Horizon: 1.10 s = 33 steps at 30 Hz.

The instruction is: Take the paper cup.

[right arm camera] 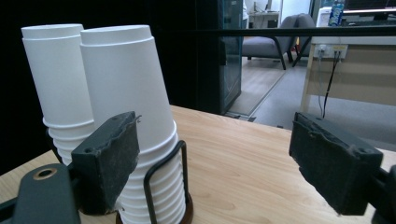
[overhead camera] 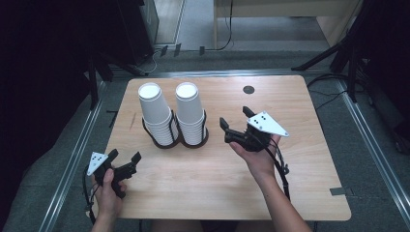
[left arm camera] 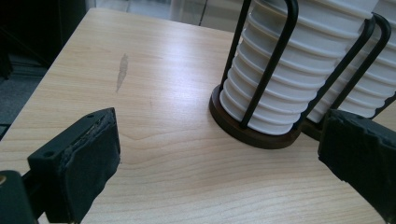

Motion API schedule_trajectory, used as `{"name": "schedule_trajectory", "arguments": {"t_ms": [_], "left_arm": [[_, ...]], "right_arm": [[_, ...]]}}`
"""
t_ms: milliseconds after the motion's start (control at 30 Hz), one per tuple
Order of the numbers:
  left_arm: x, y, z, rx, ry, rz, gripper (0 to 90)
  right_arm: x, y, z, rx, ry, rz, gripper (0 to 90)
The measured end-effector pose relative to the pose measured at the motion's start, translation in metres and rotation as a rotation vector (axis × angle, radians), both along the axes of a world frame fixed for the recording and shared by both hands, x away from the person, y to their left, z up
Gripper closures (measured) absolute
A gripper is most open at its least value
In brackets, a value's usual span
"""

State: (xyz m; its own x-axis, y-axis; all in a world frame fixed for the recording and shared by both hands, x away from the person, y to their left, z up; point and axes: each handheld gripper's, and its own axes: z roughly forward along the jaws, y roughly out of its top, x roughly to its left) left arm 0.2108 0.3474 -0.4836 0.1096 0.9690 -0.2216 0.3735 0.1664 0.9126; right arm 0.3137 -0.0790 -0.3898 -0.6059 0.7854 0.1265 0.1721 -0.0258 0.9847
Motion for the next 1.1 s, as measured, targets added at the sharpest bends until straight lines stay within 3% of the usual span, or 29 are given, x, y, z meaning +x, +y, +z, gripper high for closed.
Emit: {"name": "schedule_trajectory", "arguments": {"t_ms": [733,1100], "left_arm": [[0.0,-0.002,0.0,0.0,0.0,-0.011,0.0],[-0.001,-0.001,0.001,-0.005,0.004,-0.014,0.0]], "right_arm": [[0.021,0.055,0.018,0.008,-0.044,0.077,21.2],[0.031,0.081,0.025,0.007,-0.041,0.11,21.8]]}}
